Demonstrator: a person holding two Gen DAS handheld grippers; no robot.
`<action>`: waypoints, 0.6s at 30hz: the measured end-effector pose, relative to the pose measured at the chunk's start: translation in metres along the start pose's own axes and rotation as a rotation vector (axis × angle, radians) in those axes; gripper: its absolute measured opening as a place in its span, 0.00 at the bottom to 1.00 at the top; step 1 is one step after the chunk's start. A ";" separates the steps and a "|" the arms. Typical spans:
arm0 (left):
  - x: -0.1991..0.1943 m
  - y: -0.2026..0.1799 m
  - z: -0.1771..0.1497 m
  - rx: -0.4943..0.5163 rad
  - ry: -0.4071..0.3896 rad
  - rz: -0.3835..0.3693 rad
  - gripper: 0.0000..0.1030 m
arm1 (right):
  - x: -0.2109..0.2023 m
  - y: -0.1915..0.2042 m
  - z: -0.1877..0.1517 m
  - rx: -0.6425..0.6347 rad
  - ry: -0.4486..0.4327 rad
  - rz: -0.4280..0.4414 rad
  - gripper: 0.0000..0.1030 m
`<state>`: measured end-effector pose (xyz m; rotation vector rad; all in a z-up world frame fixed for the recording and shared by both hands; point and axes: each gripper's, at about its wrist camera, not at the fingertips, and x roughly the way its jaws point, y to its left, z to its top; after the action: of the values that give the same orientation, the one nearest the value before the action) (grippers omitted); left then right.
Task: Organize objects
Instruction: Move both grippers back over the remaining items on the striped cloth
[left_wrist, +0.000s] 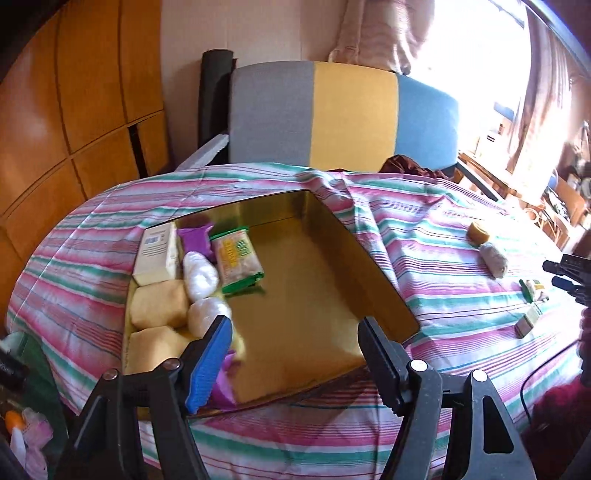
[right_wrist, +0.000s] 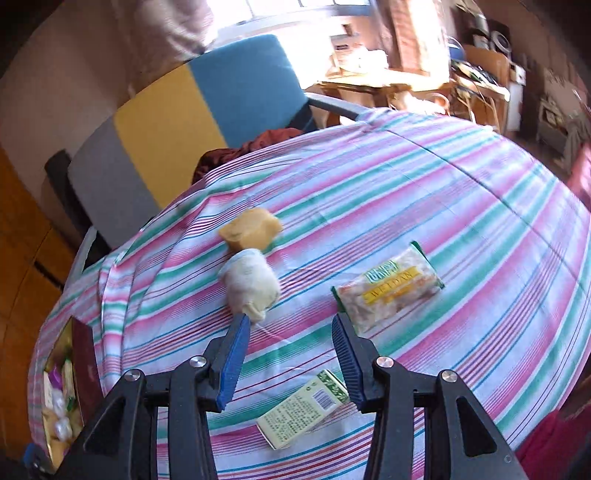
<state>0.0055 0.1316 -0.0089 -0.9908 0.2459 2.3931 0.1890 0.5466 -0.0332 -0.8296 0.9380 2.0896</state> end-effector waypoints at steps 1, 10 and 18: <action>0.001 -0.006 0.002 0.012 0.001 -0.011 0.69 | 0.000 -0.007 0.001 0.036 0.000 0.012 0.45; 0.021 -0.072 0.022 0.116 0.024 -0.136 0.69 | -0.004 -0.052 0.003 0.281 -0.025 0.036 0.45; 0.058 -0.135 0.039 0.164 0.114 -0.251 0.69 | 0.004 -0.068 0.002 0.383 0.001 0.105 0.46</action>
<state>0.0204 0.2825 -0.0168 -1.0184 0.3330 2.0589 0.2400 0.5836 -0.0594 -0.5915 1.3525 1.9056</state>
